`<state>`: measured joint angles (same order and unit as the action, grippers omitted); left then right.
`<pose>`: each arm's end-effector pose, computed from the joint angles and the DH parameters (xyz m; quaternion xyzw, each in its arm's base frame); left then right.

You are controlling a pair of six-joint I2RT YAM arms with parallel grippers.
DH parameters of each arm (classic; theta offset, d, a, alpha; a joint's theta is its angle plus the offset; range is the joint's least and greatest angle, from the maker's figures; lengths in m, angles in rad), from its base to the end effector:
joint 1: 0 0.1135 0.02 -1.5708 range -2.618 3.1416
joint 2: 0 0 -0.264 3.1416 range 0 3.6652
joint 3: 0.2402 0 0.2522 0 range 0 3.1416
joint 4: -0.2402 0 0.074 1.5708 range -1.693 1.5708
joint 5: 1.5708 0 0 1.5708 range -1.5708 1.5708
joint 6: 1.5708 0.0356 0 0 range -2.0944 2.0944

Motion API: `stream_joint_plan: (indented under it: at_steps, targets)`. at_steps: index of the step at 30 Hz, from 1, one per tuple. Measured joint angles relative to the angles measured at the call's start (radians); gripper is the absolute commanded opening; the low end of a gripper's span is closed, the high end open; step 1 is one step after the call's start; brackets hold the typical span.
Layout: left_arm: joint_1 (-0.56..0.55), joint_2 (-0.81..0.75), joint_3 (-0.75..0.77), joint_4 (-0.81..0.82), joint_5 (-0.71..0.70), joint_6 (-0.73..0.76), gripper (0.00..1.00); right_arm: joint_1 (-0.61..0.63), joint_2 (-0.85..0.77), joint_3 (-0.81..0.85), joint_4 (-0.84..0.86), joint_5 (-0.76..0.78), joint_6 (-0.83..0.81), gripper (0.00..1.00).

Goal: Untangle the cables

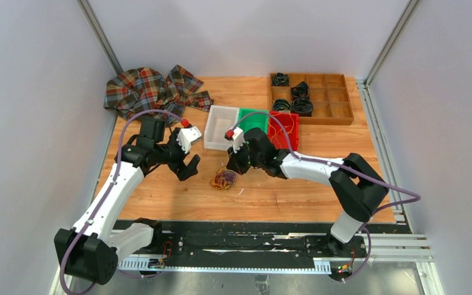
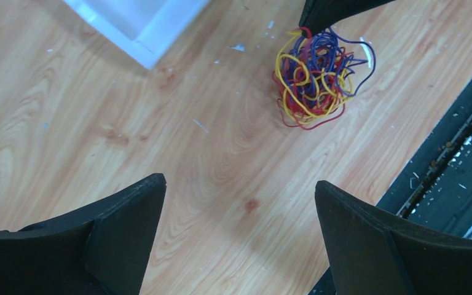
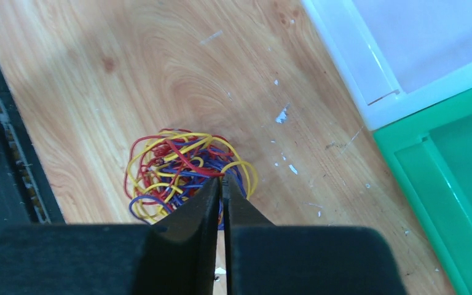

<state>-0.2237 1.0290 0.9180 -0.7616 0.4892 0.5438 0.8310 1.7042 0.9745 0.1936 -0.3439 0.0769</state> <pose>0.1930 -0.0611 0.2914 0.4182 0.8144 -0.1718 0.3639 0.2407 0.2815 0.2017 -0.3940 0.7650 0.3473 0.3727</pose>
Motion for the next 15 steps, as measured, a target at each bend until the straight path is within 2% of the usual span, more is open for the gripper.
stream_joint_plan:
  at_steps: [4,6,11,15]
  targets:
    - [0.0,0.055,-0.006,0.008,0.061,-0.003,0.79,0.0,-0.084,-0.066,0.077,-0.033,0.033,0.01]
    - [0.0,0.077,-0.006,0.012,0.095,-0.007,0.75,0.0,-0.12,-0.091,0.112,-0.056,0.053,0.01]
    - [-0.006,0.087,-0.006,0.014,0.193,-0.013,0.75,0.0,-0.159,-0.121,0.185,-0.097,0.113,0.01]
    - [-0.053,0.092,-0.006,0.019,0.235,-0.012,0.75,0.0,-0.169,-0.146,0.23,-0.106,0.152,0.01]
